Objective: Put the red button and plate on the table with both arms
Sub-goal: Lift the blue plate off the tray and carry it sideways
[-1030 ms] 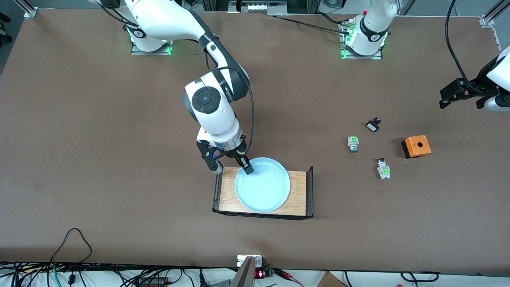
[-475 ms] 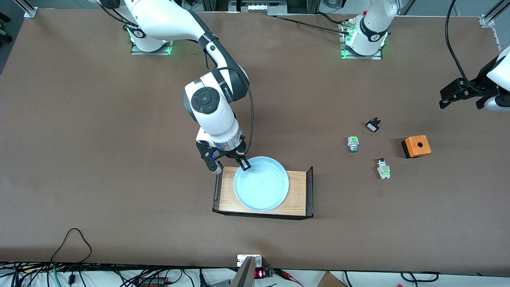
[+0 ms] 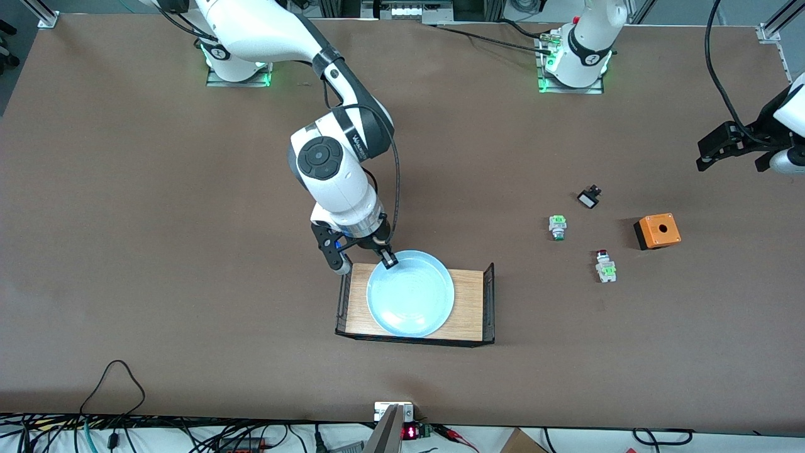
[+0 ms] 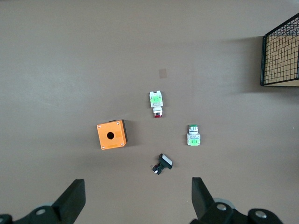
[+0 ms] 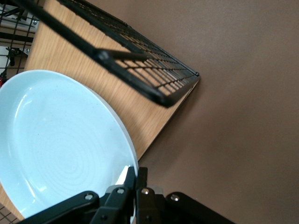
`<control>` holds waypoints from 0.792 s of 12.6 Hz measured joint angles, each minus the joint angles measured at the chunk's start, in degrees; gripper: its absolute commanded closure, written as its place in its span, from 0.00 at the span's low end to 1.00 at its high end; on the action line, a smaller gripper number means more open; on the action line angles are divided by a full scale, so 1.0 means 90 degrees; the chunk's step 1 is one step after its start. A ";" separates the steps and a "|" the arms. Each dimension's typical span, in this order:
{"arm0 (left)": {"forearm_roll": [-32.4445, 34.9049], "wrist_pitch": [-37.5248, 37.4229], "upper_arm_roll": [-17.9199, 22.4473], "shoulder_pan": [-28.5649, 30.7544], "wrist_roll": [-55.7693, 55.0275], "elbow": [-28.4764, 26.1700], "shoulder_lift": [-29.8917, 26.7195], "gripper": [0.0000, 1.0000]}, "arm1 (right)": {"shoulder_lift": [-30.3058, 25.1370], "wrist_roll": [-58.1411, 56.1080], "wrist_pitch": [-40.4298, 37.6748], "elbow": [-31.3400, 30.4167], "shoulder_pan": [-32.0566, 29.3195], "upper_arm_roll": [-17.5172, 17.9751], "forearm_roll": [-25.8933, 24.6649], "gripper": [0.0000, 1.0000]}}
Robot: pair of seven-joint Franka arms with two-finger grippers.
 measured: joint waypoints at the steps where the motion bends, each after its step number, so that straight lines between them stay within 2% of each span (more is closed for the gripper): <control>1: 0.0000 0.0000 -0.0003 -0.0002 0.0000 0.0000 0.0000 0.00 | -0.0038 0.0000 0.0001 0.0027 0.0017 0.0001 0.0005 1.00; 6: 0.0000 -0.0003 -0.0055 -0.0047 -0.0001 0.0002 0.0000 0.00 | -0.0659 -0.0134 -0.0240 0.0015 -0.0047 -0.0018 0.0144 1.00; 10: 0.0000 -0.0006 -0.0062 -0.0058 -0.0002 0.0002 0.0000 0.00 | -0.1363 -0.1833 -0.1740 -0.0025 -0.0543 -0.0060 0.0170 1.00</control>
